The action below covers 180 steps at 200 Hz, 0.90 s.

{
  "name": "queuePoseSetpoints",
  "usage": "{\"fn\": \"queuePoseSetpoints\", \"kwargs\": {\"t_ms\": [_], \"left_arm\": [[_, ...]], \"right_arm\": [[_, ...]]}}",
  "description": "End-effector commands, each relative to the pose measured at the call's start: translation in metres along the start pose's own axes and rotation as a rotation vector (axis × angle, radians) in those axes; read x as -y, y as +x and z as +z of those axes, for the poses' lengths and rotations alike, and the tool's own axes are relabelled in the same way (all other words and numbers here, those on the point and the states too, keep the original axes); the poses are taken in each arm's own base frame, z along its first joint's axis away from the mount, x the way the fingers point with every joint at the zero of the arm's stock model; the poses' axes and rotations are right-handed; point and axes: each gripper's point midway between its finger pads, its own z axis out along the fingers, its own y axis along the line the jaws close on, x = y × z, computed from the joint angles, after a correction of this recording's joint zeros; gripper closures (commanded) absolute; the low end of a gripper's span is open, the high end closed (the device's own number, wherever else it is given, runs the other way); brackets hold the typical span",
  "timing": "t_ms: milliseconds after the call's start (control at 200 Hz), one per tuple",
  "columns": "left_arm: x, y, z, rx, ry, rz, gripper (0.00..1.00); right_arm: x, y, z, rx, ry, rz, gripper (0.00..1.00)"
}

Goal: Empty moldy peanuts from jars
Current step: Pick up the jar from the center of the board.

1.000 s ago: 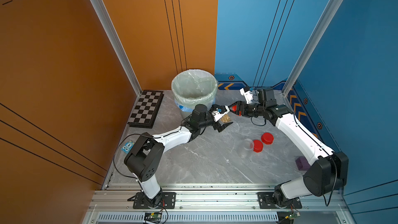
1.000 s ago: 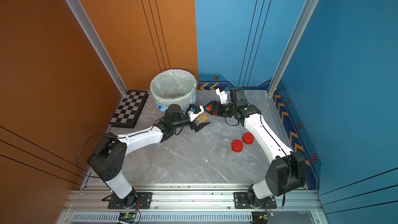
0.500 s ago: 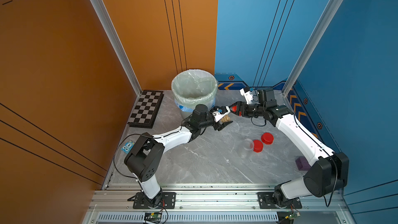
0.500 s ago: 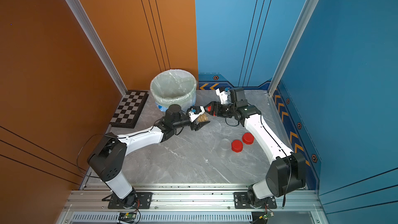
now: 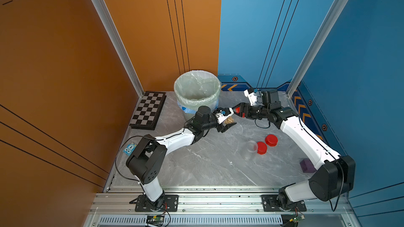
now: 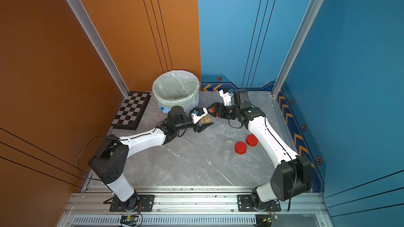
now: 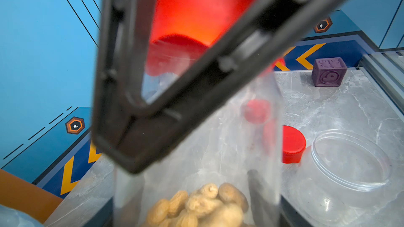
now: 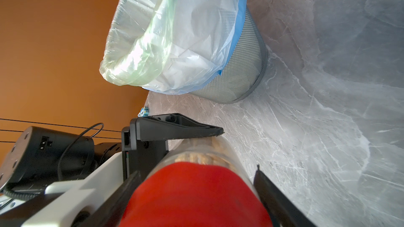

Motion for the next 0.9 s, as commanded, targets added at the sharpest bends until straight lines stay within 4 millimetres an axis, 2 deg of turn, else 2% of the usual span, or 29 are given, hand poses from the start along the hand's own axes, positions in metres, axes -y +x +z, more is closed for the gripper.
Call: {"fn": "queuePoseSetpoints", "kwargs": {"t_ms": [0,215,370,390,525,751,816,896], "left_arm": [[0.000,0.000,-0.007,-0.002,-0.006,0.016,0.52],[-0.003,0.000,-0.008,-0.002,-0.013,0.018,0.52],[-0.002,-0.004,-0.009,0.007,-0.010,0.019,0.54],[0.003,0.006,-0.011,-0.014,-0.003,0.008,0.54],[0.004,0.007,-0.017,-0.018,-0.011,0.006,0.54],[0.002,0.007,-0.025,-0.028,-0.044,0.006,0.54],[0.001,0.005,-0.027,-0.026,-0.054,0.013,0.54],[0.000,0.003,-0.029,-0.030,-0.068,0.024,0.54]], "right_arm": [[-0.013,-0.016,-0.012,0.077,-0.025,0.000,0.18],[-0.024,-0.020,-0.022,0.103,-0.051,-0.011,0.13],[-0.015,-0.022,-0.025,0.121,-0.004,-0.009,0.08],[-0.014,-0.023,-0.025,0.125,0.001,-0.009,0.07],[-0.012,-0.032,-0.033,0.157,0.015,-0.015,0.05],[0.004,-0.055,-0.057,0.236,0.122,0.042,0.07],[0.013,-0.049,-0.064,0.194,0.171,0.106,0.10],[0.014,-0.038,-0.075,0.167,0.198,0.160,0.15]]}}
